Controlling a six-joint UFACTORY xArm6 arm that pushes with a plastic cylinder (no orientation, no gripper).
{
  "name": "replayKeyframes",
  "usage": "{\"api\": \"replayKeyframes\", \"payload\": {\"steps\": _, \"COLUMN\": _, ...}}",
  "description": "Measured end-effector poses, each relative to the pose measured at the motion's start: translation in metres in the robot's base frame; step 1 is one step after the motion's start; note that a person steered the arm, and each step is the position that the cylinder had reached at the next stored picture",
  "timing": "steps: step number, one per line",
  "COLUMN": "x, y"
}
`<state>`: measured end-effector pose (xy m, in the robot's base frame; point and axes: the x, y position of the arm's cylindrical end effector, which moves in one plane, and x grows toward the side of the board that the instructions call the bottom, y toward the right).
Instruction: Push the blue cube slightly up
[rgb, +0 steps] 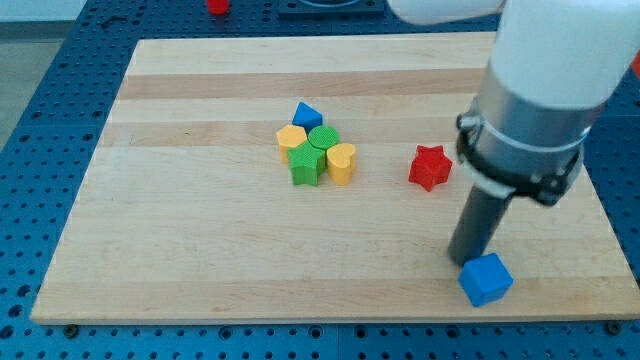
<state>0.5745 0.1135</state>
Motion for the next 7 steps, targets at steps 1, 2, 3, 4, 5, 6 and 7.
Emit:
{"api": "replayKeyframes", "payload": {"steps": 1, "x": -0.003, "y": -0.090}}
{"api": "replayKeyframes", "payload": {"steps": 2, "x": 0.016, "y": -0.118}}
{"api": "replayKeyframes", "payload": {"steps": 3, "x": 0.043, "y": -0.112}}
{"api": "replayKeyframes", "payload": {"steps": 4, "x": 0.044, "y": -0.091}}
{"api": "replayKeyframes", "payload": {"steps": 5, "x": 0.044, "y": -0.069}}
{"api": "replayKeyframes", "payload": {"steps": 6, "x": 0.044, "y": -0.064}}
{"api": "replayKeyframes", "payload": {"steps": 7, "x": 0.044, "y": -0.064}}
